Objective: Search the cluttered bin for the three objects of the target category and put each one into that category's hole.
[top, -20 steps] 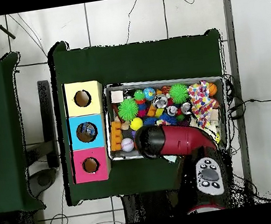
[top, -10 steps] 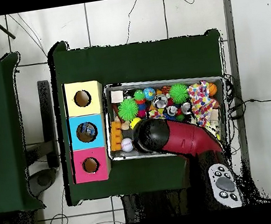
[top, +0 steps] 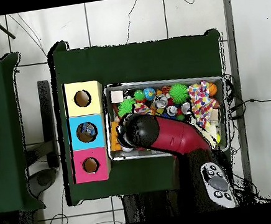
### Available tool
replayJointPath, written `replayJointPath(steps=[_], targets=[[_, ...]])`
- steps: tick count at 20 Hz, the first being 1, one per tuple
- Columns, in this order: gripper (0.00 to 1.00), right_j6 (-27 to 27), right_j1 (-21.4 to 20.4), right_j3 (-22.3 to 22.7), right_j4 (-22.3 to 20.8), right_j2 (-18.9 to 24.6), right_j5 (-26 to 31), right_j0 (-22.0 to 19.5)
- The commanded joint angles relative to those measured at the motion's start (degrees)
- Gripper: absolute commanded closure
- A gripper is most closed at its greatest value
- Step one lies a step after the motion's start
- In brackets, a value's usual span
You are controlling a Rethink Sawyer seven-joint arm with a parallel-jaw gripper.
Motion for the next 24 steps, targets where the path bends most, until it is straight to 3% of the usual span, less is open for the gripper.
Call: replayJointPath(steps=[1, 8, 12, 13, 17, 24], targets=[[1.00, 8.7, -0.1, 5.8, 3.7, 6.7, -6.0, 0.1], [1.00, 10.0, 2.7, 4.9, 4.0, 6.2, -10.5, 3.0], [1.00, 8.7, 4.3, 4.2, 1.7, 5.6, -14.4, 4.0], [0.00, 8.4, 4.4, 4.1, 1.7, 5.0, -14.6, 4.5], [0.00, 8.9, 4.8, 3.8, 1.9, 3.7, -13.7, 5.4], [0.00, 7.1, 5.1, 2.7, 1.5, 2.2, -12.9, 3.4]])
